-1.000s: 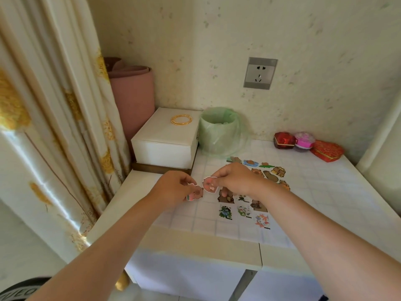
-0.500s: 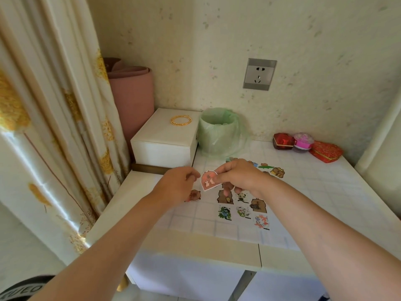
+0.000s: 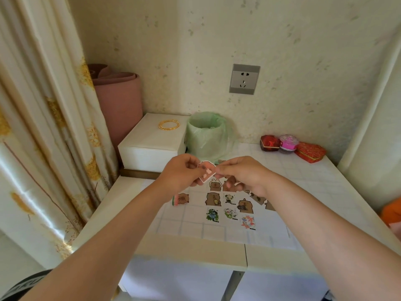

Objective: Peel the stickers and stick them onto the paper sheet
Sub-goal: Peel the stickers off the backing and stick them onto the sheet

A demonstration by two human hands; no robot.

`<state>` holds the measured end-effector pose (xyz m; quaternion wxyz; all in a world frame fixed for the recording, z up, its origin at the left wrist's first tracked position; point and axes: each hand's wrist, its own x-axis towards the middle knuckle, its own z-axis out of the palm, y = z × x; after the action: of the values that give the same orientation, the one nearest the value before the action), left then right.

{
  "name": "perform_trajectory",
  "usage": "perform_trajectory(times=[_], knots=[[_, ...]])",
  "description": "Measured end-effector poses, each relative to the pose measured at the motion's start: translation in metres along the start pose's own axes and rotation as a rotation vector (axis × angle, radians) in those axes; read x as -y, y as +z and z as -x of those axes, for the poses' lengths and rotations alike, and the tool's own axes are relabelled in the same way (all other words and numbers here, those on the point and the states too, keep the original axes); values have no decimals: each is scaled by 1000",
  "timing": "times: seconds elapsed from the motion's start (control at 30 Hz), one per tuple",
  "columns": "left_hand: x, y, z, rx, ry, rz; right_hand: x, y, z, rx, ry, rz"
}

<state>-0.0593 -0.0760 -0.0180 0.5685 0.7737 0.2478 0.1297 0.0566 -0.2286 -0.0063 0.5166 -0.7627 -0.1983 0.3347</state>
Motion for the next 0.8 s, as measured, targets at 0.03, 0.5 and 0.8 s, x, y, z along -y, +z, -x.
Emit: perform_trajectory(times=[0.03, 0.5, 0.8], knots=[[-2, 3, 1, 26, 1, -15, 0, -3, 2, -10, -5, 14], [-29, 53, 6, 47, 84, 83, -6, -42, 22, -62, -60, -15], [-37, 79, 5, 24, 18, 205, -12, -53, 34, -188, -205, 41]])
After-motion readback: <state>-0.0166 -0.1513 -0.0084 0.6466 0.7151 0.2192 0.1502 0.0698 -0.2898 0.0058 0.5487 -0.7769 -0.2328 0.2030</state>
